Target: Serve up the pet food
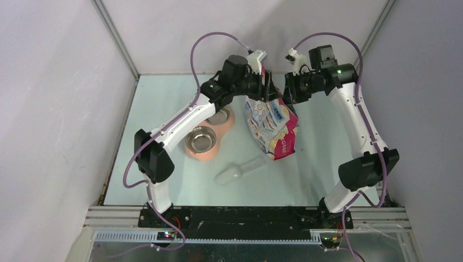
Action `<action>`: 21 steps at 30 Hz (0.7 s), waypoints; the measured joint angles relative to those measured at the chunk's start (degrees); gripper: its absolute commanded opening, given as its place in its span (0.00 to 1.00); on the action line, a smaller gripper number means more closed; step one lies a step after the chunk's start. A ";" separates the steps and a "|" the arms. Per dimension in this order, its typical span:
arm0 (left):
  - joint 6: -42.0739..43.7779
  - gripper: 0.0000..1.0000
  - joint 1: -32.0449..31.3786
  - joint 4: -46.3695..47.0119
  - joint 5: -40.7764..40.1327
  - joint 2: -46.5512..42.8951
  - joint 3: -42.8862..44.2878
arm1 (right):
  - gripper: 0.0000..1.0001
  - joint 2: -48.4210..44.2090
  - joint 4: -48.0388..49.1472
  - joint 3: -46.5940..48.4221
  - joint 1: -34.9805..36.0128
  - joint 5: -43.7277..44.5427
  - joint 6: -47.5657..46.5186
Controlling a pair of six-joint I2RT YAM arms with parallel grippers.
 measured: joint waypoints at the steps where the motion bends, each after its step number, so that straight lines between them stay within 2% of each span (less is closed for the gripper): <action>1: -0.17 0.66 -0.37 -0.04 0.31 0.00 -0.61 | 0.23 0.63 0.04 0.00 0.00 -0.28 0.63; 9: -2.08 0.65 -0.92 0.96 2.43 0.04 -1.22 | 0.21 2.95 0.35 -0.02 0.04 -1.66 3.96; 10: -2.14 0.65 -0.92 1.14 2.58 0.04 -1.22 | 0.22 2.95 0.42 -0.02 0.07 -1.70 4.33; 14: -2.38 0.66 -0.98 2.29 3.93 0.04 -1.22 | 0.39 2.95 1.33 -0.92 0.15 -2.12 6.16; 21: 2.12 0.67 0.28 -0.07 3.26 -1.88 -3.56 | 0.37 3.23 1.99 -1.68 1.88 2.34 7.17</action>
